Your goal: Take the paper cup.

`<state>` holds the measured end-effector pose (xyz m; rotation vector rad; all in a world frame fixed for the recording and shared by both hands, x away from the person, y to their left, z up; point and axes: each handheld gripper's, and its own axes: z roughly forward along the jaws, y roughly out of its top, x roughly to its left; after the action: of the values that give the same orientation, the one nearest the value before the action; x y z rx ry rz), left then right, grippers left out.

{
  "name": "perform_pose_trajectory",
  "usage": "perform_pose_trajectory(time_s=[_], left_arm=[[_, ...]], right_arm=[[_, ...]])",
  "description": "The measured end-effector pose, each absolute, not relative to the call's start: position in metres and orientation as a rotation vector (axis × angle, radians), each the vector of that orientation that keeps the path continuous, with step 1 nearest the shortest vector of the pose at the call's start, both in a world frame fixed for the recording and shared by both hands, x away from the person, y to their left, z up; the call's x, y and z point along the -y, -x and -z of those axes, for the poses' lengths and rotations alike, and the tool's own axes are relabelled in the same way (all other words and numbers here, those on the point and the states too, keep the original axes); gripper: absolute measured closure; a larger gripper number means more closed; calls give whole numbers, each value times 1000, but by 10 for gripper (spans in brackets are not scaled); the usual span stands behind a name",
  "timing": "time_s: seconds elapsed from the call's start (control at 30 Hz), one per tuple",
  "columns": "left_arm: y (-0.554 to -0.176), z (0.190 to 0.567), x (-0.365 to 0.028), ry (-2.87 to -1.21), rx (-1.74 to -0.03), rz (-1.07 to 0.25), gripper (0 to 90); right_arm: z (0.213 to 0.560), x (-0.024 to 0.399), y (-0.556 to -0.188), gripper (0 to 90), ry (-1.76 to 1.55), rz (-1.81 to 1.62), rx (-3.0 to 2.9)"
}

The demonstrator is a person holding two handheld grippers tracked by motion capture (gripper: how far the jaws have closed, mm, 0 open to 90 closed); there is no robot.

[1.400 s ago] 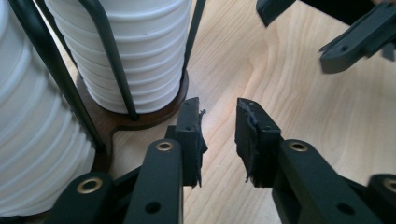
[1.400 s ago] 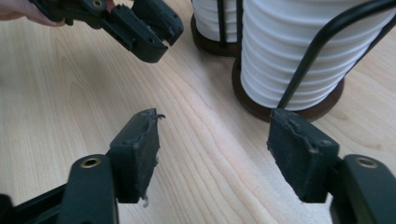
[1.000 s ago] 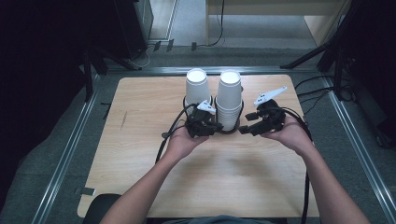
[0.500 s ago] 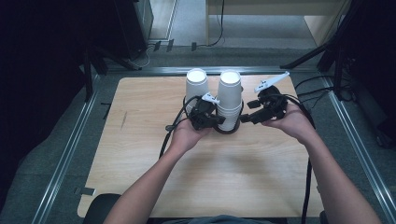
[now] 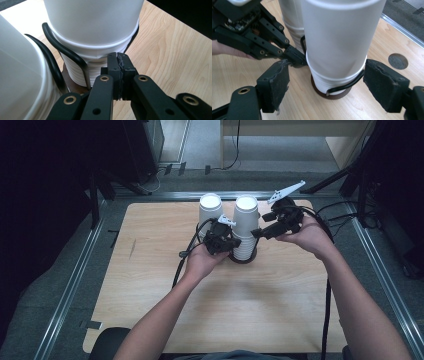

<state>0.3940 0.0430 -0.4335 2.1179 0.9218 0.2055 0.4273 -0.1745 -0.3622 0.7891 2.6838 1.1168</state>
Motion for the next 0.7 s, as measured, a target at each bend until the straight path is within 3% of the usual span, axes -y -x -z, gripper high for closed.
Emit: perform_pose_trajectory(time_s=[0.7], left_arm=[[-395,433,-40,-2124,-927,-212,894]], right_arm=[[331,142,-456,167,-760,-1010,-2715]])
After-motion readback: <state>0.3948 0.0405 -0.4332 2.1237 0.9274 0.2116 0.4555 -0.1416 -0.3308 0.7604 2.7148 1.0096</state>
